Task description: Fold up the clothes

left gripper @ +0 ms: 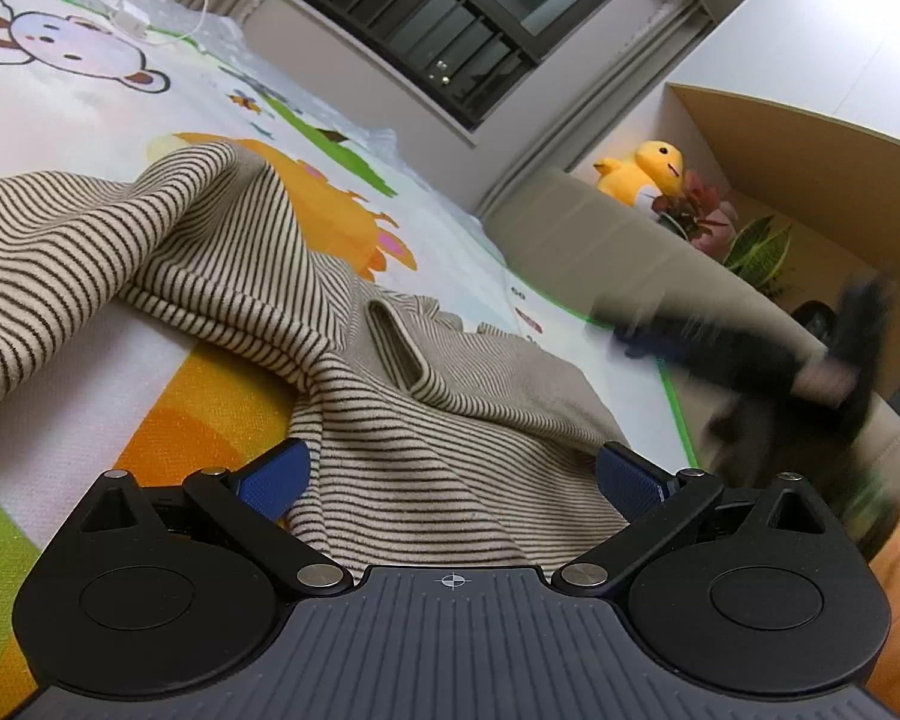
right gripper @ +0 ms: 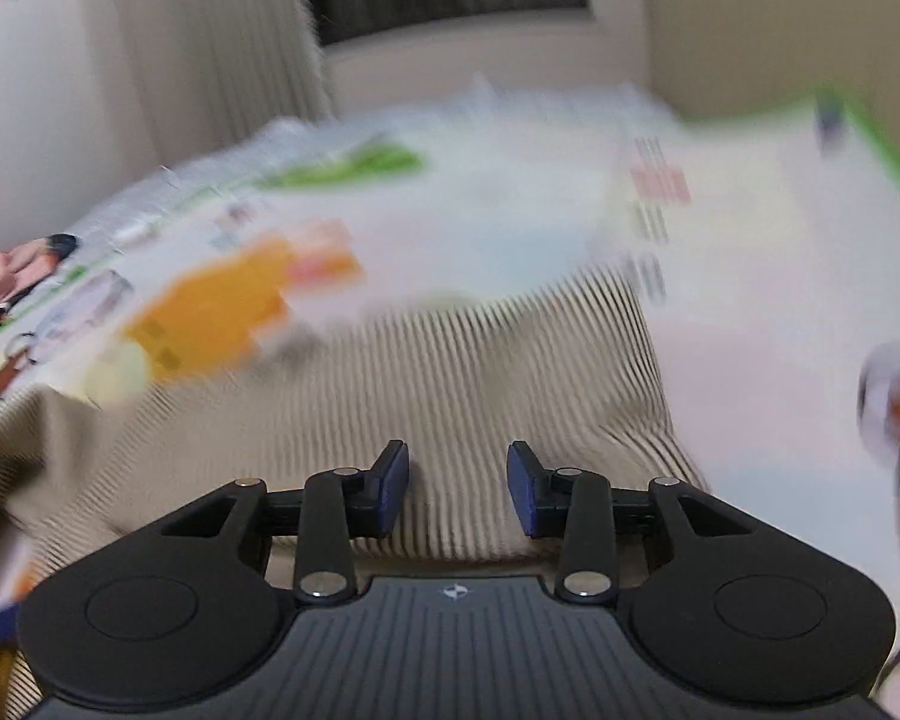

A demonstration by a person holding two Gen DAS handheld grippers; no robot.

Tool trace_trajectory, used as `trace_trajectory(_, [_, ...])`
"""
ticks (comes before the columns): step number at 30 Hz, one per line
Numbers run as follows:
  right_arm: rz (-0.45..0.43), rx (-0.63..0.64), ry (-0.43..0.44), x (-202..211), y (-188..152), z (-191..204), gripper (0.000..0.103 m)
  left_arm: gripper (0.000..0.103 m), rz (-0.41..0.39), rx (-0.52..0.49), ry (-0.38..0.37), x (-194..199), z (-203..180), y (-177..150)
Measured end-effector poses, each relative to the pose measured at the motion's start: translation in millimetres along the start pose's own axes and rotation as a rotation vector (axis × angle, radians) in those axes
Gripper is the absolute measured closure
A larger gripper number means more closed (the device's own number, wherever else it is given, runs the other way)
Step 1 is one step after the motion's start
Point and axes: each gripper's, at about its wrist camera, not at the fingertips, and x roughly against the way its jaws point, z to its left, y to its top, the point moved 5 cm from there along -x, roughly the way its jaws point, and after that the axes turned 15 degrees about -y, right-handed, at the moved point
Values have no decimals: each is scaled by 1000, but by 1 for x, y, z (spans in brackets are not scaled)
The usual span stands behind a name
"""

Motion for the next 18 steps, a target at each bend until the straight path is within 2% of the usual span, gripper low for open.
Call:
trace_trajectory(2, [-67,-14,31,1,-14,-4,66,0,-1,1,-1,0,0,0])
trace_trajectory(4, [-96,-12,28,5,-18,-3,63,0,0,-1,-1,0,0,0])
trace_trajectory(9, [-113,22,26,8,-19,2,57,0,17,-18,20,-2,-2,-1])
trace_trajectory(10, [-113,27,28,9,-18,2,53,0,28,-27,36,-3,-4,-1])
trace_trajectory(12, [-103,52,61,7,-16,8,36,0,94,-100,139,-1,-16,-1])
trace_trajectory(13, [-90,82,93,6,-16,13,21,0,117,-166,163,7,-24,-1])
trace_trajectory(14, [-78,115,112,5,-15,18,9,0,138,-238,178,17,-33,-1])
trace_trajectory(16, [-51,181,141,3,-15,27,0,0,180,-382,208,37,-51,-1])
trace_trajectory(18, [-42,213,128,2,-16,32,0,0,222,-526,238,56,-69,-1])
